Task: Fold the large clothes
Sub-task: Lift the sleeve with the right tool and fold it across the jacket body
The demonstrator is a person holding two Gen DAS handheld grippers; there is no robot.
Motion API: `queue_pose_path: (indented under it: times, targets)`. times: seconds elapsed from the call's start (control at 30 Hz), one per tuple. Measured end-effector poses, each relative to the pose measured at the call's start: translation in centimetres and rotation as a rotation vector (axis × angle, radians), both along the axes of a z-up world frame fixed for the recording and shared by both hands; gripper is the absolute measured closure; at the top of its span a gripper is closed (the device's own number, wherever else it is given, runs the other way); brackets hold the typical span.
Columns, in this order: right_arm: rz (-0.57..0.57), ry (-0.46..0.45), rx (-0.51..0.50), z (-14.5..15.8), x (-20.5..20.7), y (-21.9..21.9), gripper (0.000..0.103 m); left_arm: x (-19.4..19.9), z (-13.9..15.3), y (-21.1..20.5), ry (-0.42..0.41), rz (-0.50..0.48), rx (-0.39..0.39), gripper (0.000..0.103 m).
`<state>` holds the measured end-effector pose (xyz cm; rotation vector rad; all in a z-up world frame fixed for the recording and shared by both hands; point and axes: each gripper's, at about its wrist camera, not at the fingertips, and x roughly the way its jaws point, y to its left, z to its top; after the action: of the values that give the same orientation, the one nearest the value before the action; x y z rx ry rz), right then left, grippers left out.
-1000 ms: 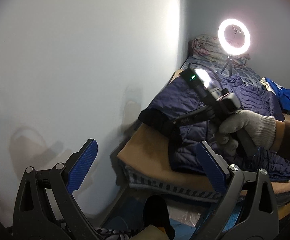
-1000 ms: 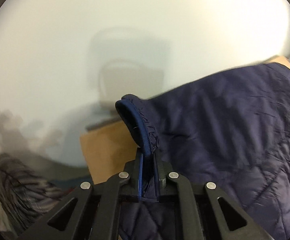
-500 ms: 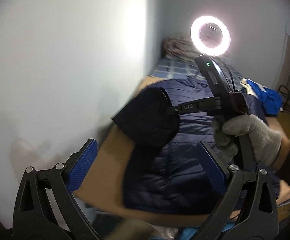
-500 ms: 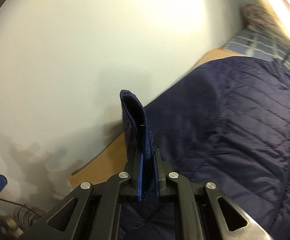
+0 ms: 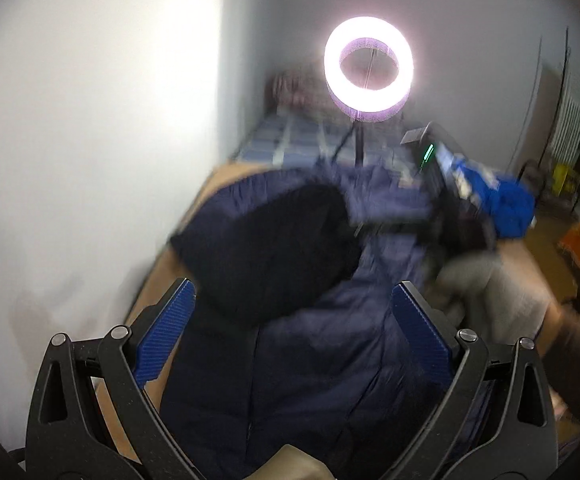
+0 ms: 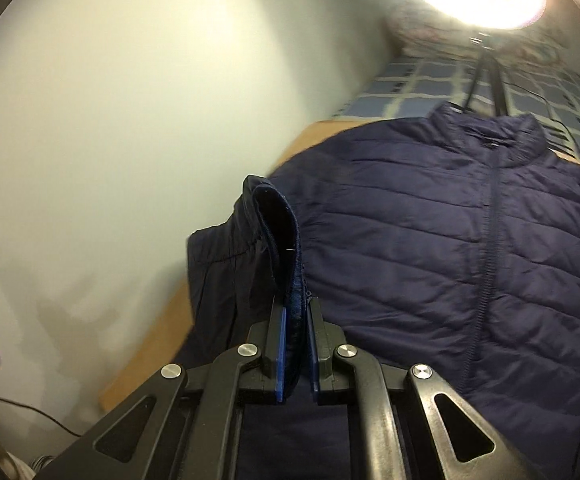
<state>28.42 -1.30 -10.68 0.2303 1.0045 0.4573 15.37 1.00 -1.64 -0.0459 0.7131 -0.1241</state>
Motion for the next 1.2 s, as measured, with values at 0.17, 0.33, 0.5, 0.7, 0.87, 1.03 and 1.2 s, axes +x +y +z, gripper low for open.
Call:
queue_pose_path:
  times: [0.17,0.33,0.5,0.7,0.87,1.03,1.2]
  targets:
    - [-0.078,-0.002,-0.018,-1.5,2.8,-5.3,0.096,1.4,-1.1,0.9,0.014,0.07,0.024,0.003]
    - [-0.17,-0.022,-0.056,-2.5,5.4,-10.3,0.096,1.6,-1.1,2.1,-0.007,0.124,-0.009,0.002]
    - [-0.228,-0.042,-0.085,-3.5,6.6,-14.2,0.096,1.4,-1.6,1.3,-0.018,0.111,0.023,0.002]
    - [-0.337,-0.039,-0.097,-5.2,6.4,-18.4,0.096,1.7,-1.6,0.3,-0.027,0.095,0.049,0.002]
    - [-0.432,-0.014,-0.138,-7.3,5.7,-21.2,0.096,1.9,-1.6,0.3,-0.017,0.095,0.03,0.002]
    - [-0.499,0.016,-0.147,-8.2,6.1,-23.6,0.096,1.8,-1.4,-0.1,-0.027,0.089,0.043,0.003]
    - [-0.565,0.087,-0.192,-9.7,6.0,-24.5,0.096,2.0,-1.4,-0.3,-0.026,0.083,0.037,0.002]
